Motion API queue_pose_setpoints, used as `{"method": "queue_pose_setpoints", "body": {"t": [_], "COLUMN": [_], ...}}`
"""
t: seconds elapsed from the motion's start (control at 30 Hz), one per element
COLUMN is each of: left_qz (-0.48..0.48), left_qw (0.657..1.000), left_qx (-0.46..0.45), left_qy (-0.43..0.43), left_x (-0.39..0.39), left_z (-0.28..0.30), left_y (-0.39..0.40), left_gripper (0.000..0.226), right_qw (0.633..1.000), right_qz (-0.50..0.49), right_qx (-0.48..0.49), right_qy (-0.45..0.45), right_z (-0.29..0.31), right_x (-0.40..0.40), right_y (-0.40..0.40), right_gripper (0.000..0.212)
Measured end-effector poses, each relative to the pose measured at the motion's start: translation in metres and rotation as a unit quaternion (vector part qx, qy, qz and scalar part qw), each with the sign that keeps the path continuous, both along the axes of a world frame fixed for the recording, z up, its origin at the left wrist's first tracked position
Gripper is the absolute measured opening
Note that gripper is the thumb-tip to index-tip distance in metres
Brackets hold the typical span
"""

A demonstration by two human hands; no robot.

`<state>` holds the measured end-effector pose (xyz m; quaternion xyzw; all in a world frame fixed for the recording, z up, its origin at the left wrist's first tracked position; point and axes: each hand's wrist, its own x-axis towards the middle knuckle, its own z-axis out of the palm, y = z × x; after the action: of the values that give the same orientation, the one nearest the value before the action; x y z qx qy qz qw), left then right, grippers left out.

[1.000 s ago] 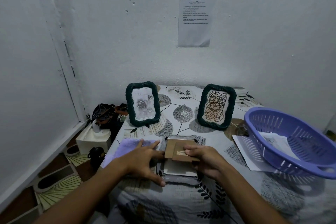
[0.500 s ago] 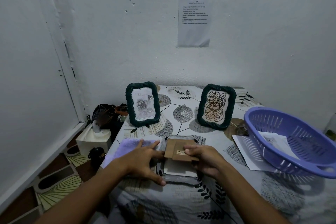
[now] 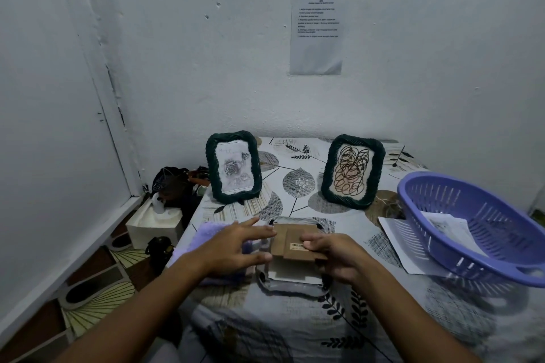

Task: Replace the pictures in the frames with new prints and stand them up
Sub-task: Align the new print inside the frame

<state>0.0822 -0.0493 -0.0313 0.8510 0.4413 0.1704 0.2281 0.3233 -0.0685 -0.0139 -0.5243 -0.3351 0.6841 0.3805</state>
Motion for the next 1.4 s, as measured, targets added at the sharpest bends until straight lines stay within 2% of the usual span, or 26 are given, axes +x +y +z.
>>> {"method": "queue_pose_setpoints", "body": {"t": [0.1, 0.23, 0.43, 0.5, 0.57, 0.63, 0.73, 0.87, 1.23, 1.33, 1.4], "left_qz": [-0.011, -0.011, -0.014, -0.01, 0.002, 0.002, -0.015, -0.015, -0.037, -0.019, 0.014], "left_qw": [1.0, 1.0, 0.999, 0.999, 0.998, 0.997, 0.996, 0.993, 0.991, 0.997, 0.999], "left_qx": [0.013, 0.02, 0.035, 0.031, 0.025, 0.029, 0.041, 0.061, 0.065, 0.05, 0.042], "left_qy": [-0.003, -0.009, 0.021, 0.035, 0.056, 0.067, 0.08, 0.099, 0.107, 0.063, 0.02], "left_x": [0.003, 0.005, 0.006, 0.005, 0.003, 0.003, 0.006, 0.006, 0.005, 0.005, 0.006], "left_z": [-0.007, -0.009, -0.003, -0.002, -0.005, -0.008, -0.01, -0.019, -0.029, -0.031, -0.032], "left_y": [0.003, 0.002, -0.002, -0.004, -0.004, -0.006, -0.01, -0.008, -0.005, -0.005, -0.006], "left_gripper": [0.073, 0.075, 0.081, 0.082, 0.084, 0.09, 0.1, 0.094, 0.101, 0.092, 0.075], "right_qw": [1.0, 1.0, 0.997, 0.982, 0.93, 0.889, 0.868, 0.84, 0.804, 0.801, 0.802], "right_qz": [-0.002, -0.005, 0.031, 0.04, 0.041, 0.045, 0.119, 0.204, 0.211, 0.206, 0.204], "right_qx": [-0.003, -0.008, 0.023, 0.062, 0.135, 0.203, 0.239, 0.229, 0.241, 0.244, 0.243], "right_qy": [0.005, 0.003, -0.064, -0.174, -0.338, -0.407, -0.418, -0.448, -0.501, -0.507, -0.506], "right_z": [0.002, 0.0, 0.014, 0.023, 0.03, 0.03, 0.027, 0.016, -0.004, -0.006, -0.007], "right_x": [-0.001, -0.001, 0.009, 0.018, 0.026, 0.03, 0.029, 0.022, 0.018, 0.02, 0.02], "right_y": [-0.002, -0.003, -0.007, -0.009, -0.007, -0.003, -0.002, -0.005, -0.003, -0.002, -0.001], "right_gripper": [0.025, 0.026, 0.032, 0.031, 0.029, 0.029, 0.038, 0.047, 0.052, 0.053, 0.054]}}
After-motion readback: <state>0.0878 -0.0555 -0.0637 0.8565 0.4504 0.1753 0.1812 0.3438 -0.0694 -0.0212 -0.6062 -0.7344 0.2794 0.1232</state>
